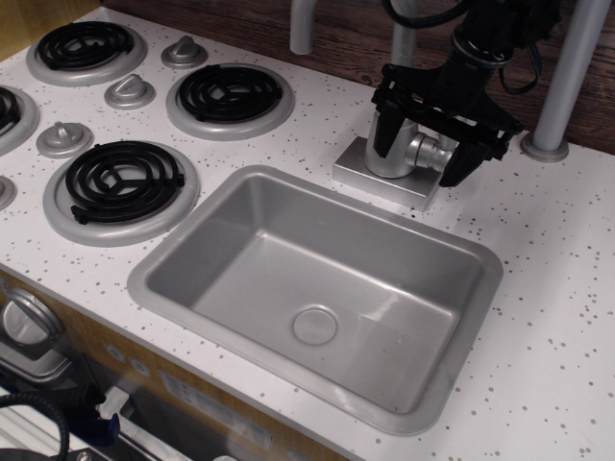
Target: Lever vertical to front
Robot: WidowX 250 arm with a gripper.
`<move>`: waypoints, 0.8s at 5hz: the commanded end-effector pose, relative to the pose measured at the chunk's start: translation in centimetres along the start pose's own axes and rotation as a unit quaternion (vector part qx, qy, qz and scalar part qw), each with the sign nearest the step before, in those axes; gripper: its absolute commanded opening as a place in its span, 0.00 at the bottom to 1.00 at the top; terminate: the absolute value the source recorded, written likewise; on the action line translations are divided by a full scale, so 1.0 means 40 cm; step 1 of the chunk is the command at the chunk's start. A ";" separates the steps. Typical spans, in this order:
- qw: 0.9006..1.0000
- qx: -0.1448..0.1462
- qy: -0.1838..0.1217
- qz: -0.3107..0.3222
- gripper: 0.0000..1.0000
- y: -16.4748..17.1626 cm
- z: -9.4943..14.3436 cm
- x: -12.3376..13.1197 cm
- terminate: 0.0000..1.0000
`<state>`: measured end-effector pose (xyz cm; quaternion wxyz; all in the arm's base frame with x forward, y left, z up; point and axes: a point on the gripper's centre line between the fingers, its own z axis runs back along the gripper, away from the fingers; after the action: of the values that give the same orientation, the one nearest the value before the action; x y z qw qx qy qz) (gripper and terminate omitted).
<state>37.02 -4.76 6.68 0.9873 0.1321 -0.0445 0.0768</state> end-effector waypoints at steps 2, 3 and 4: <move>1.000 -0.011 -0.025 0.006 1.00 -0.010 0.019 0.014 0.00; 0.999 -0.022 -0.045 0.013 1.00 -0.017 0.030 0.032 0.00; 0.997 -0.020 -0.071 0.019 1.00 -0.019 0.057 0.049 0.00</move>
<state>38.70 -5.62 6.04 0.9840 0.1383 -0.0836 0.0746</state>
